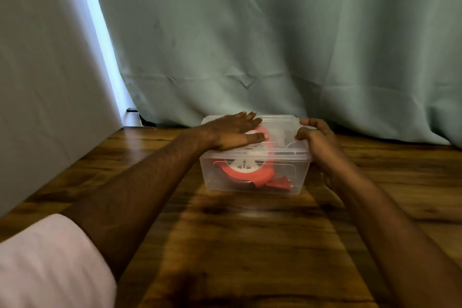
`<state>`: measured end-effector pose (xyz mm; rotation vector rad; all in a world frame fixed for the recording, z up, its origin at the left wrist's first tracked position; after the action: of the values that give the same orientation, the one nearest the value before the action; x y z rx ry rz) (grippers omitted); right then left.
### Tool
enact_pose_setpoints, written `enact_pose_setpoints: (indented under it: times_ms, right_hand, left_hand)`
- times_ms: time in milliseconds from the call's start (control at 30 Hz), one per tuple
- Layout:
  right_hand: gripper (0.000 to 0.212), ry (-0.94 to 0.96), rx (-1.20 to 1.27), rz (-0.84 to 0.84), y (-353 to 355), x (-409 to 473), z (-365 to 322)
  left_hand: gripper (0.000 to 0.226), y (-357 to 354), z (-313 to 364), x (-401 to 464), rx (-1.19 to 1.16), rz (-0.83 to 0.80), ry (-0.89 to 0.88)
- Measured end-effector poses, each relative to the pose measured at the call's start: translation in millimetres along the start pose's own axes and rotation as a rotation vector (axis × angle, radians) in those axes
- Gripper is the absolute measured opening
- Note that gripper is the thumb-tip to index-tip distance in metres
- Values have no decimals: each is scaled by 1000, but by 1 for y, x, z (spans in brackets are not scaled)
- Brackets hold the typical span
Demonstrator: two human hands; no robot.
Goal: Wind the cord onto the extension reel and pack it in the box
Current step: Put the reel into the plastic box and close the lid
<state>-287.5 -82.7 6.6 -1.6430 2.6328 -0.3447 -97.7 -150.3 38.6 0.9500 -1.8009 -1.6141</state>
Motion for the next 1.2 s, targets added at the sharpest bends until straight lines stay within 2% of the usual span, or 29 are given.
enact_pose_setpoints:
  times_ms: [233, 333, 467, 567, 667, 733, 800, 867, 900, 1000, 1067, 1200]
  right_hand:
    - [50, -154, -33, -72, 5, 6, 6]
    - [52, -173, -153, -122, 3, 1, 5]
    - [42, -340, -227, -129, 1, -13, 15]
    - [35, -379, -221, -130, 2, -20, 15]
    - [34, -386, -145, -105, 4, -21, 17]
    - [33, -408, -90, -101, 1, -25, 19]
    - [33, -368, -39, -66, 3, -24, 18]
    - [32, -225, -9, 35, 8, -20, 10]
    - [33, -99, -91, 95, 13, -17, 1]
    - [37, 245, -554, 224, 16, -17, -28]
    - [36, 291, -662, 253, 16, -20, -36]
    - [28, 338, -711, 265, 12, -25, -42]
  left_hand:
    - [78, -3, 7, 10, 12, -32, -17]
    - [79, -9, 2, 13, 5, 5, -25]
    - [81, -7, -2, 11, -19, 26, -12]
    - [80, 3, -4, 3, -73, 152, 67]
    - [72, 14, -22, -14, -119, 297, 268]
    - [70, 10, -35, -24, -158, 267, 317]
    - [68, 1, -40, -32, -158, 169, 281]
    - [66, -5, -40, -40, -182, 139, 264]
    - [65, -5, -39, -42, -178, 144, 265]
    - [66, -3, -34, -42, -132, 141, 271]
    - [66, -3, -31, -42, -120, 137, 264]
    - [65, -4, -32, -44, -101, 132, 266]
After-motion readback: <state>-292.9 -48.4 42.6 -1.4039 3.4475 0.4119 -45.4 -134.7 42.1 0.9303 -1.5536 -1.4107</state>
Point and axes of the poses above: each hand's wrist, its own x-axis towards the middle knuckle, its own y-axis out of the back of the hand, z = x × y, the point moved 7 cm from there along x, towards the middle knuckle, and after that the axes turned 15 degrees about x, right-handed, at the moved point
